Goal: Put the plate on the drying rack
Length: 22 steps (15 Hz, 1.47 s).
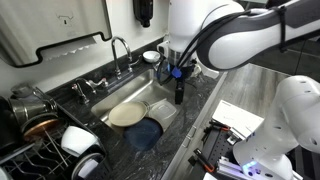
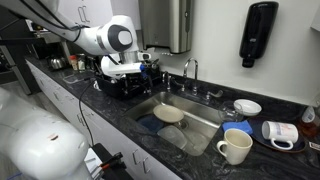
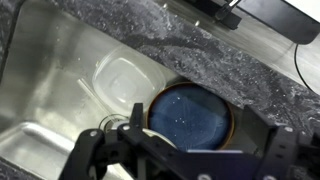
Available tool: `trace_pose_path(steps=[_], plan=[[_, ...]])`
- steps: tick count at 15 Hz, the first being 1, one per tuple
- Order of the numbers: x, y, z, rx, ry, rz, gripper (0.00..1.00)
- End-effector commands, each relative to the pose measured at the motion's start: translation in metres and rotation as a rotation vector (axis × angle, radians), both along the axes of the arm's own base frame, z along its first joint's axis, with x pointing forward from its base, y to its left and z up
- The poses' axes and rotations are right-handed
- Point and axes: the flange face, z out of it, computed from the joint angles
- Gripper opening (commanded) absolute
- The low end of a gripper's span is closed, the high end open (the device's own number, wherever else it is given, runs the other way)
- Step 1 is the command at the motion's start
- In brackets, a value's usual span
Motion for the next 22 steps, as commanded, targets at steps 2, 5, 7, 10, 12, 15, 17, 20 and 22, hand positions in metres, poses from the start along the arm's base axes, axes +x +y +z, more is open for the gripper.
trace_pose_path(steps=[2, 5, 7, 10, 12, 15, 17, 20, 22], plan=[[0.045, 0.016, -0.021, -0.038, -0.011, 0.251, 1.00], [0.036, 0.013, -0.022, -0.036, 0.000, 0.256, 1.00], [0.039, 0.014, -0.027, -0.037, 0.014, 0.261, 1.00], [0.038, 0.014, -0.022, -0.036, 0.002, 0.260, 1.00], [0.051, 0.022, -0.028, -0.030, -0.004, 0.360, 1.00], [0.079, 0.033, -0.044, -0.059, -0.054, 0.526, 1.00], [0.097, 0.039, -0.056, -0.039, -0.113, 0.625, 1.00], [0.121, 0.043, -0.082, 0.025, -0.189, 0.760, 1.00], [0.128, 0.056, -0.106, 0.093, -0.195, 0.827, 1.00]])
